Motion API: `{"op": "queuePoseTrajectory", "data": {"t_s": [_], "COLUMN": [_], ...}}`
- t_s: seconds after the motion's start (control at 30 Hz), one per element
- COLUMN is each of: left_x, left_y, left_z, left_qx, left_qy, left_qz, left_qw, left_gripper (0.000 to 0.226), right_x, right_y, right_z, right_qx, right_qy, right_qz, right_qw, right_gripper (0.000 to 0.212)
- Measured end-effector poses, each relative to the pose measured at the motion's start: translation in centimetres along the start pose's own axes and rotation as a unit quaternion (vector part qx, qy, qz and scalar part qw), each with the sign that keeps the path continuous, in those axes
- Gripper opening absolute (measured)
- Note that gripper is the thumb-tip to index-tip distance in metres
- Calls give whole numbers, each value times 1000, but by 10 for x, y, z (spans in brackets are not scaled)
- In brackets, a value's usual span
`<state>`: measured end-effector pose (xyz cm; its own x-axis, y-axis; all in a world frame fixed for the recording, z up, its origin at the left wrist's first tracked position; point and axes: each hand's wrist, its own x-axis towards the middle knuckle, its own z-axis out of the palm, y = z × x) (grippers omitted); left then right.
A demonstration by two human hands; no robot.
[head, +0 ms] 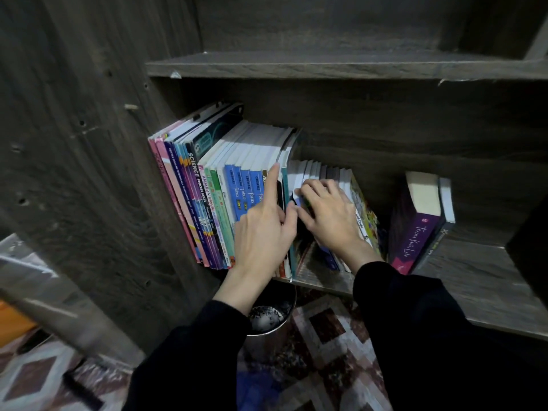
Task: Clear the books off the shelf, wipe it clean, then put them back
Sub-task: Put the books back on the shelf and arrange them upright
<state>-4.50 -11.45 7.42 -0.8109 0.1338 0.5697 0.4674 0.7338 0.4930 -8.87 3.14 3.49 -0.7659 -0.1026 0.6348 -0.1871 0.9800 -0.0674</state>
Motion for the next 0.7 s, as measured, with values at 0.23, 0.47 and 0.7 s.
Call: {"op": "queuePoseTrajectory", "data": {"t_s": [0.23, 0.47, 0.7], "left_x": [7, 0, -2], "left_y": [5, 6, 0], "left_z": [-2, -9, -14], "left_qx": [150, 109, 68], "left_qy": [-73, -44, -26], "left_qz": [-14, -31, -29], "left_qw": [986, 993, 997], "left_gripper": [69, 60, 53], "right_x": [2, 1, 0], "right_y": [-1, -1, -2], "right_z": [-3, -4, -4], "right_qx": [8, 6, 11], "right_qy": [-25, -27, -18], "right_qz": [8, 5, 8], "right_qw": [1000, 1000, 1000], "right_gripper": [25, 25, 24]}}
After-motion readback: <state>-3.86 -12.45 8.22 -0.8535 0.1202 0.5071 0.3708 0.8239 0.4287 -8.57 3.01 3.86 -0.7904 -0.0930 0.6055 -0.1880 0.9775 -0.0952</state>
